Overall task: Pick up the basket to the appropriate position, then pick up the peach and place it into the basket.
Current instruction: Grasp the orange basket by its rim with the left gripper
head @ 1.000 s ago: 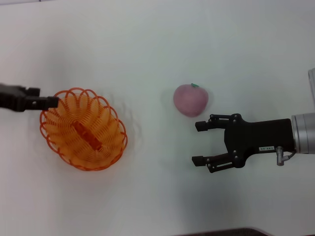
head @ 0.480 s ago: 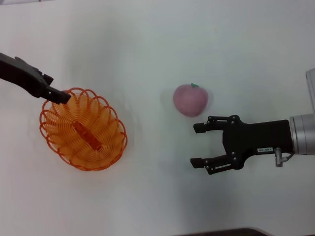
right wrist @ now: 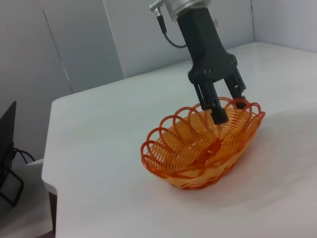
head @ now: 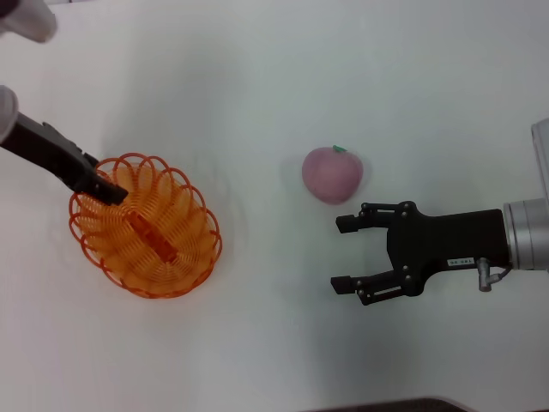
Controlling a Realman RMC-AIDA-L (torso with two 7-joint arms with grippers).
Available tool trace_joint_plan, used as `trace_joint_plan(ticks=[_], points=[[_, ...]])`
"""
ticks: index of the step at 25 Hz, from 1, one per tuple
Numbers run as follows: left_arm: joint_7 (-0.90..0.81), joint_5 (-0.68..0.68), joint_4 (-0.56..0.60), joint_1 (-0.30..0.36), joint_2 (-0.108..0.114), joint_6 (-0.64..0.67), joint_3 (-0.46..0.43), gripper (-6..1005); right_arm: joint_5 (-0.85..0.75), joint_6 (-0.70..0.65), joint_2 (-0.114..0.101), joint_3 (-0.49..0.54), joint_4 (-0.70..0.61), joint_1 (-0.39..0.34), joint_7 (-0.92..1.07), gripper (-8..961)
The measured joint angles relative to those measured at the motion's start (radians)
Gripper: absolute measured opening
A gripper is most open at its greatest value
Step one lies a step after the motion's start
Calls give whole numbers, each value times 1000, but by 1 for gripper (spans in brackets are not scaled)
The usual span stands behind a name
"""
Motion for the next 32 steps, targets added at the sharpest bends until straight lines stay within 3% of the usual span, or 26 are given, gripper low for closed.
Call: trace_joint_plan(ticks=[12,17,32], points=[[-9,15,-7,5,-12,-37,32,720,0,0,0,-1,8,2,0,928],[-18,33,-6,6,-12,-39,34,504,0,1,0,-1,12,8,0,928],[-36,44,12,-1,-24,-18,33,226,0,5,0,-1,15,12,0,929]])
